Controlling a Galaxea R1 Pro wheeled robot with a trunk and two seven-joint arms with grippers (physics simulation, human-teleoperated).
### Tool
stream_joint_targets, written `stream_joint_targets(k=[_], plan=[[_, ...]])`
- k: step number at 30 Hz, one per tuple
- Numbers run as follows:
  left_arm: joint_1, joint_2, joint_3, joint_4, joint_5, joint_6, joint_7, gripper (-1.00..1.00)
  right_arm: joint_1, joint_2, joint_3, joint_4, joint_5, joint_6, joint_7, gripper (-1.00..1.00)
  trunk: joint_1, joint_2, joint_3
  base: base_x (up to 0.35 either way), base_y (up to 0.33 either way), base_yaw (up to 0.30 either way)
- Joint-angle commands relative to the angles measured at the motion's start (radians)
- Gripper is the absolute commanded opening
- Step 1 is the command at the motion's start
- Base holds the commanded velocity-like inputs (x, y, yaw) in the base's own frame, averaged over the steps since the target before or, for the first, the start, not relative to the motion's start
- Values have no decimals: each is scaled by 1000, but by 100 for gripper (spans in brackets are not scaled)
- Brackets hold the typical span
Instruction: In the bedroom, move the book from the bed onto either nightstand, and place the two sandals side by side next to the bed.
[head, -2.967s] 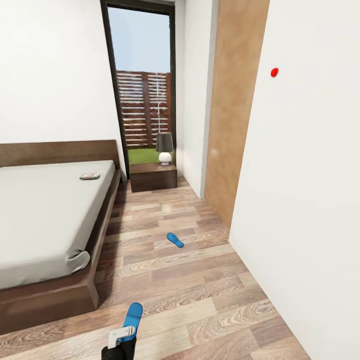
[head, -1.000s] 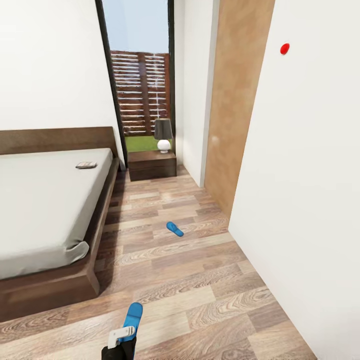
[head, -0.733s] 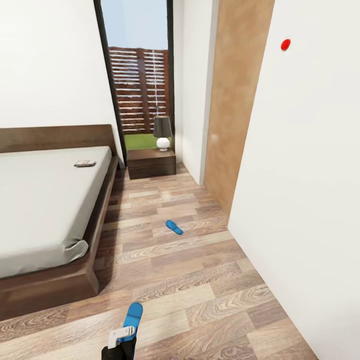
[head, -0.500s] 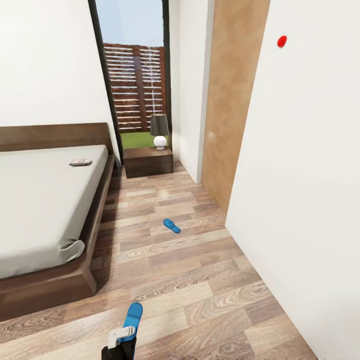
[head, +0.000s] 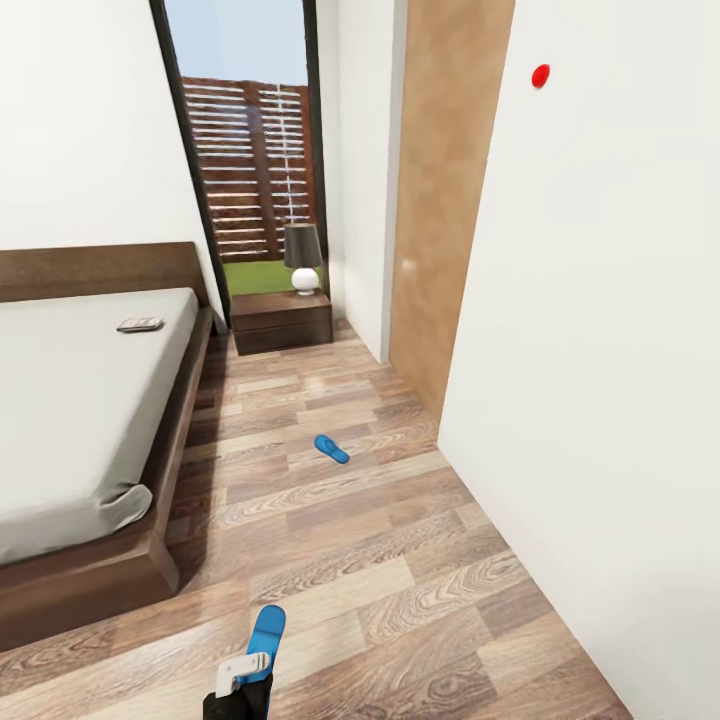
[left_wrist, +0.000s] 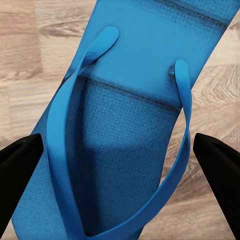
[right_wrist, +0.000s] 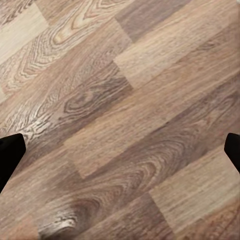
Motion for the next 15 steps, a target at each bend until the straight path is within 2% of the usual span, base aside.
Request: stream_joint_targets(k=[1, 15], plan=[[-1, 0, -8, 1, 10, -4, -1, -100, 0, 0, -2, 0, -9, 1, 6, 100, 0, 0, -1, 0, 0, -22], [-1, 0, -8, 1, 10, -4, -1, -100, 0, -1, -2, 0, -14, 2, 8, 100, 0, 0, -1, 0, 0, -3]])
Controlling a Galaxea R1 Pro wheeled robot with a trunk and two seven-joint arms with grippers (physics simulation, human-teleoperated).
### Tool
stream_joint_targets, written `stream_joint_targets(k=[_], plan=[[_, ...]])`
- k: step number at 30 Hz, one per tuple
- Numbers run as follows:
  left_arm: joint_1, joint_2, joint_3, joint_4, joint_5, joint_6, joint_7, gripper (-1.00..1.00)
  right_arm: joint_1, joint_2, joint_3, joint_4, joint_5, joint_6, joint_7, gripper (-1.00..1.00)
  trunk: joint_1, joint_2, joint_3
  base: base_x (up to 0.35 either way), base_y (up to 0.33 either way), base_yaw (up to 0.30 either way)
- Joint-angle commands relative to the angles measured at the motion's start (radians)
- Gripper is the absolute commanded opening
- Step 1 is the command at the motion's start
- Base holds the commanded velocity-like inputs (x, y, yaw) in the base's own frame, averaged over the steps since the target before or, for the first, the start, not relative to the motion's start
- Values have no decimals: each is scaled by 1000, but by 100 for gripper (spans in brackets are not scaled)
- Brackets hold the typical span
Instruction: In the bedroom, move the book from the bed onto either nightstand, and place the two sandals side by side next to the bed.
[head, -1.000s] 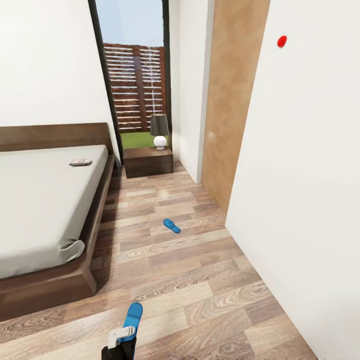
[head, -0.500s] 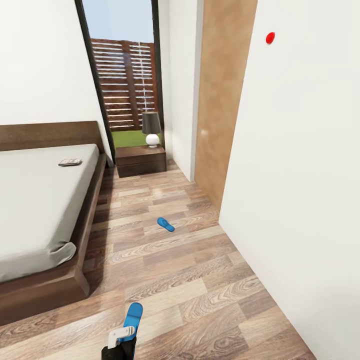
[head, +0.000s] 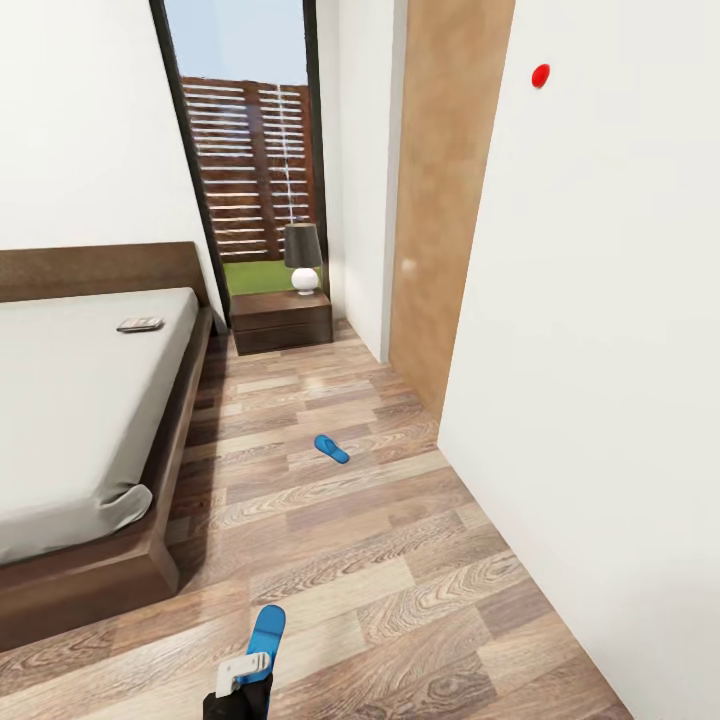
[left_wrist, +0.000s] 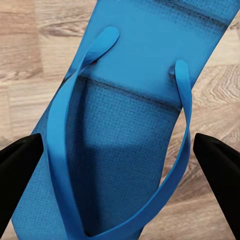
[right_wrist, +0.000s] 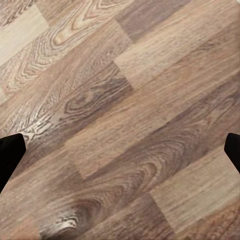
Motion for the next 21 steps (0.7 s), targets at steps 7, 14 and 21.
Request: stream_joint_targets(k=[7, 14, 21], plan=[[-1, 1, -8, 2, 10, -4, -1, -100, 0, 1, -2, 0, -2, 1, 5, 100, 0, 0, -1, 1, 0, 0], [-1, 2, -8, 2, 10, -3, -1, -100, 0, 2, -2, 0, 0, 0, 5, 100, 0, 0, -1, 198, 0, 0], [-1, 2, -8, 2, 10, -3, -1, -100, 0, 2, -2, 0, -2, 1, 5, 100, 0, 0, -1, 307, 0, 0]])
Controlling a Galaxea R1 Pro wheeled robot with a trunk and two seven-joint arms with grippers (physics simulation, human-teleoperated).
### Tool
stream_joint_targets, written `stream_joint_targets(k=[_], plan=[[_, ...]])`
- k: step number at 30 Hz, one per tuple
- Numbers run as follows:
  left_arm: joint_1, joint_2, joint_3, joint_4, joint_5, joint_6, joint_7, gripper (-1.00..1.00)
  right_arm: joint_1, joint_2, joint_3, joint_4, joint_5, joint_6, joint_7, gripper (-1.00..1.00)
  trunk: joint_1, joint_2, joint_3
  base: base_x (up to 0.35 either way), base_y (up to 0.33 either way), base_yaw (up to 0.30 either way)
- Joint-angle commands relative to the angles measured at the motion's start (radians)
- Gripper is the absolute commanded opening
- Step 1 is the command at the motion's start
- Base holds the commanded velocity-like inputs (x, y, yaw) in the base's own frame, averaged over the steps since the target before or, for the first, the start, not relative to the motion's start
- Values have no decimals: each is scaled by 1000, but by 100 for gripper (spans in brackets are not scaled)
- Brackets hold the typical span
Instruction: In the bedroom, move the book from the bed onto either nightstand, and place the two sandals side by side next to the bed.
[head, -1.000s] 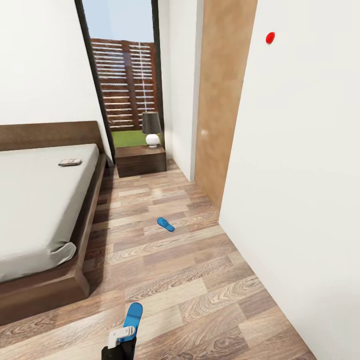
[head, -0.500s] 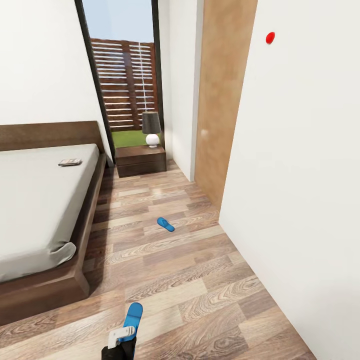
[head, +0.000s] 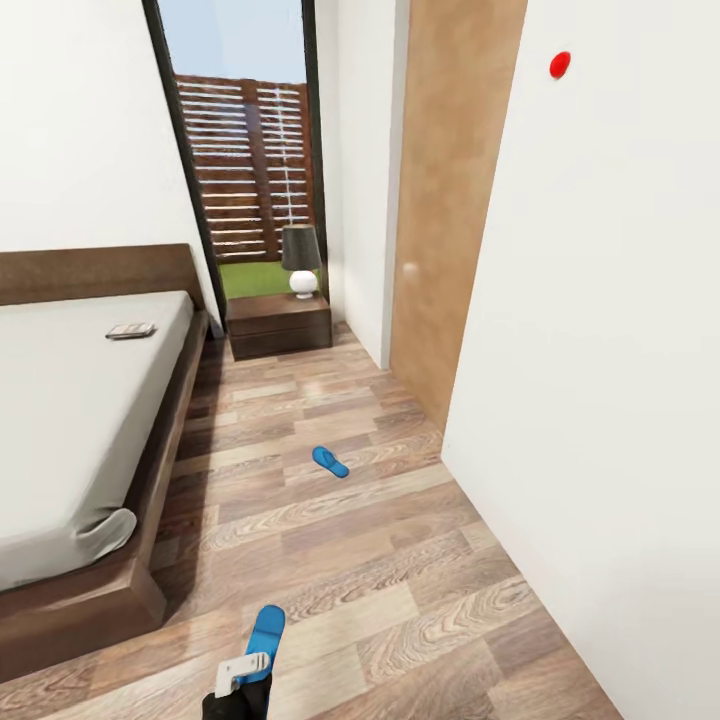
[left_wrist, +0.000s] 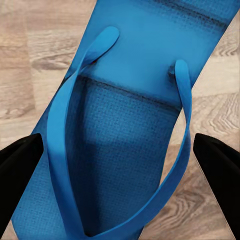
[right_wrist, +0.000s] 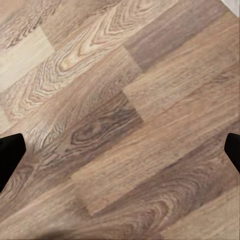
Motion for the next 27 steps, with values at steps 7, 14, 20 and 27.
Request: stream_joint_targets(k=[7, 14, 20, 27], plan=[[-1, 0, -8, 1, 11, -4, -1, -100, 0, 0, -1, 0, -8, 1, 6, 100, 0, 0, -1, 326, 0, 0], [-1, 0, -8, 1, 12, -5, -1, -100, 0, 0, 0, 0, -9, 1, 5, 100, 0, 0, -1, 158, 0, 9], [-1, 0, -8, 1, 10, -6, -1, -100, 0, 0, 0, 0, -11, 1, 6, 100, 0, 0, -4, 23, 0, 137], [-1, 0, -8, 1, 10, -6, -1, -100, 0, 0, -1, 0, -12, 1, 6, 100, 0, 0, -10, 2, 0, 211]])
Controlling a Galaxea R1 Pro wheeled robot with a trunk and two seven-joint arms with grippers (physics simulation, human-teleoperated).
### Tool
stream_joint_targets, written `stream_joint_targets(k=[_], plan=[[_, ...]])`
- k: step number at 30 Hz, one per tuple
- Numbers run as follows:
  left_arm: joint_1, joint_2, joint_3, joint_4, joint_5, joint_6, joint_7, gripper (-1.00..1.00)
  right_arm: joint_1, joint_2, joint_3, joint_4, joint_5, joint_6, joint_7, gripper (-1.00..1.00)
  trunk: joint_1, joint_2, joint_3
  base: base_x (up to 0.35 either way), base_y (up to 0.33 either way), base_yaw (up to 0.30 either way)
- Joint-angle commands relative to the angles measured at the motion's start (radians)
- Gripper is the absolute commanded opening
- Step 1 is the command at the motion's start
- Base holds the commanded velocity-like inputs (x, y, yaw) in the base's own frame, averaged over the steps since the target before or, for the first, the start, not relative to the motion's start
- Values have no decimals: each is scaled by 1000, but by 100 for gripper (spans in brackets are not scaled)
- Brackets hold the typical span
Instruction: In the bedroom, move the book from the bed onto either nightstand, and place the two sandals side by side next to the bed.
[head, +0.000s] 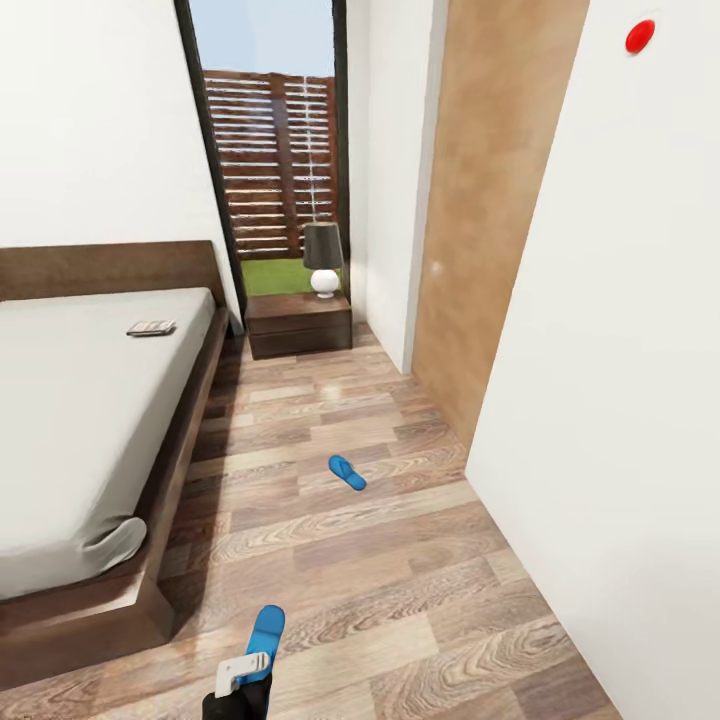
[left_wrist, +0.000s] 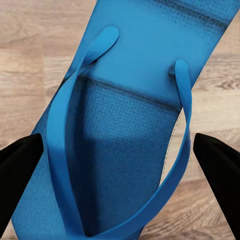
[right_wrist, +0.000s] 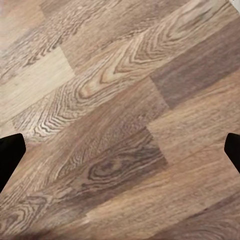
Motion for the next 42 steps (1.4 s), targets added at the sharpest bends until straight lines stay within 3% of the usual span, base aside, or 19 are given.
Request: stream_joint_targets(k=[1, 13, 30, 42], plan=[[-1, 0, -8, 2, 10, -4, -1, -100, 0, 0, -2, 0, -8, 1, 6, 100, 0, 0, -2, 0, 0, 221], [-1, 0, -8, 2, 10, -4, -1, -100, 0, 0, -3, 0, -8, 1, 6, 100, 0, 0, -10, 27, -4, 179], [-1, 0, -8, 2, 10, -3, -1, -100, 0, 0, -3, 0, -9, 1, 6, 100, 0, 0, -10, 174, -44, 9], [-1, 0, -8, 2, 10, -3, -1, -100, 0, 0, -3, 0, -8, 1, 6, 100, 0, 0, -10, 226, 113, 0]])
